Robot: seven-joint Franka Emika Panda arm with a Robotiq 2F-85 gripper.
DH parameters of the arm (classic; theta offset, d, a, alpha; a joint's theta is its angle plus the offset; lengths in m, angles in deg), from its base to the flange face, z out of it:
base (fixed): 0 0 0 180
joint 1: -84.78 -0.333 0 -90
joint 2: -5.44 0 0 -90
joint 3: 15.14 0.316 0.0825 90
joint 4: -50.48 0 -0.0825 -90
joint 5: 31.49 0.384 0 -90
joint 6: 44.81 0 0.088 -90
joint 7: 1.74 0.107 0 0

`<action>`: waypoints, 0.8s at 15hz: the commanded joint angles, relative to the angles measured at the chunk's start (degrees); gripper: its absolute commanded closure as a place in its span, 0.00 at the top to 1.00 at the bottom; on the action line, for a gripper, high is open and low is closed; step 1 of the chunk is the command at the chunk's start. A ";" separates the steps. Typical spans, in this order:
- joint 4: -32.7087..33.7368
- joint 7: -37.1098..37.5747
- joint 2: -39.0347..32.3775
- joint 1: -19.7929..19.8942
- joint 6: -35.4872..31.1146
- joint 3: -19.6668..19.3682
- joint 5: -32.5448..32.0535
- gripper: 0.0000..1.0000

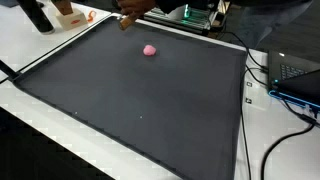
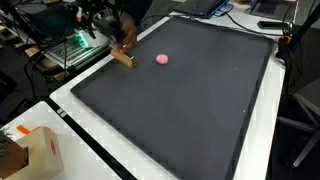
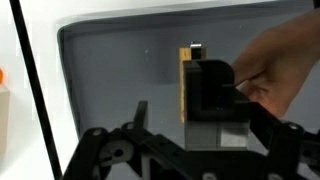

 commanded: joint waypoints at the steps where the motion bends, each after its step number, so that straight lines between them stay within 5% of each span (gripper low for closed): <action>1: 0.06 -0.22 -0.08 1.01 0.07 0.96 0.25 1.00; 5: -0.03 -0.05 -0.19 1.00 -0.11 1.11 0.37 1.00; 6: -0.20 -0.35 0.02 1.01 -0.57 1.16 0.15 0.95; 7: -0.19 -0.23 0.00 0.99 -0.54 1.27 0.24 0.73; 9: -0.33 -0.31 0.02 0.99 -0.88 1.36 0.32 0.70; 12: -0.08 -0.39 -0.07 0.96 -1.00 1.56 0.18 0.45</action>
